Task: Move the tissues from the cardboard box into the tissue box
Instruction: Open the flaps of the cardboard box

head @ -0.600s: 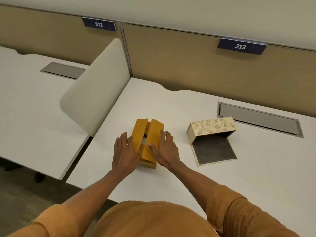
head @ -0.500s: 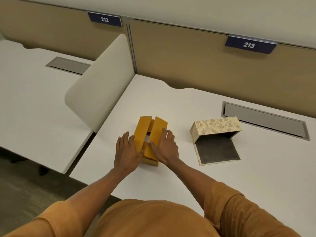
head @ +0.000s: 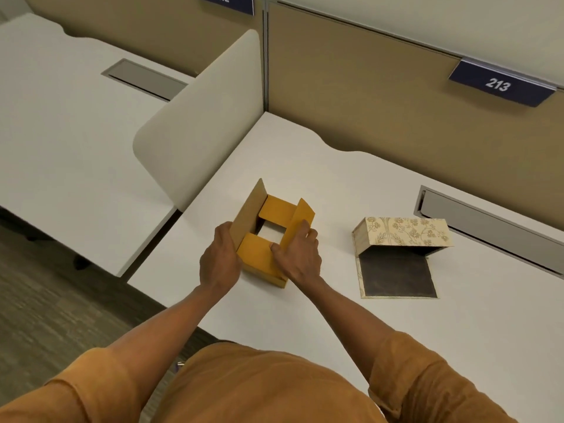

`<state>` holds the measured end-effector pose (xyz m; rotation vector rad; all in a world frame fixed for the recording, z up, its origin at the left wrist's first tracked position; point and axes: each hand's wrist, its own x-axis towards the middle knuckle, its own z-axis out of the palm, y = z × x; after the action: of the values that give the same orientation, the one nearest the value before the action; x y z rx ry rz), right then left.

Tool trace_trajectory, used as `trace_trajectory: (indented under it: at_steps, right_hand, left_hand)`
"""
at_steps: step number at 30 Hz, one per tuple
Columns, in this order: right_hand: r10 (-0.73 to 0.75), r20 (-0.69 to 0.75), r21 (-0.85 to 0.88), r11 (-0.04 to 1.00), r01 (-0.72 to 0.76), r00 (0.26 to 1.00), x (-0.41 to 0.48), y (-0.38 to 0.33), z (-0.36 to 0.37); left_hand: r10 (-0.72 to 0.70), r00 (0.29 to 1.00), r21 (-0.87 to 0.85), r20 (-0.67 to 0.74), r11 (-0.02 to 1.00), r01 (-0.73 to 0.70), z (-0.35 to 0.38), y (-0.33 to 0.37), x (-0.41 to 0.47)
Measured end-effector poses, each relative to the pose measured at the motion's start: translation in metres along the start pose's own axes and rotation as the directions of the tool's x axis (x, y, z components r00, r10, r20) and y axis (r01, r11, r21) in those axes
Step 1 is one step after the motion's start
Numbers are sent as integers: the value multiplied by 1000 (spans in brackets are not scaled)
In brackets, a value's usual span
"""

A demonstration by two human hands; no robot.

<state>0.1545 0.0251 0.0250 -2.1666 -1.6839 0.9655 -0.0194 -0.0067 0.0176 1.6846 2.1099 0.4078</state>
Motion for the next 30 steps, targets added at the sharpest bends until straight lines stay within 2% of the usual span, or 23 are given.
trace_trajectory:
  at_steps: [3, 7, 10, 13, 15, 18, 20, 26, 30]
  right_hand:
    - [-24, -5, 67, 997, 24, 1000, -6, 17, -17]
    - [-66, -40, 4, 998, 66, 997, -15, 47, -33]
    - [-144, -45, -202, 970, 132, 989, -21, 62, -41]
    - [-317, -3, -458, 843, 280, 948, -20, 76, -40]
    - [-374, 68, -529, 773, 351, 925, -15, 82, -37]
    - [-370, 196, -499, 759, 418, 908, -6, 84, -38]
    - [-377, 231, -476, 760, 442, 897, 2, 84, -39]
    - [-424, 174, -513, 731, 450, 889, 30, 82, -39]
    - [-445, 187, -516, 714, 473, 876, 43, 76, -39]
  left_hand:
    - [-40, 999, 21, -19, 999, 40, 1, -4, 6]
    - [27, 998, 168, -60, 986, -16, 14, -16, 17]
    - [51, 997, 283, -54, 959, -33, 21, -21, 23]
    - [53, 997, 348, -48, 937, -33, 30, -23, 27]
    - [40, 997, 334, -63, 943, -16, 35, -19, 30]
    - [-98, 995, 296, 11, 951, 90, 40, -5, 40]
    - [-201, 977, 284, 66, 943, 175, 41, 9, 46]
    - [-391, 906, 275, 162, 900, 339, 47, 43, 64]
    - [-427, 885, 270, 186, 888, 371, 48, 53, 69]
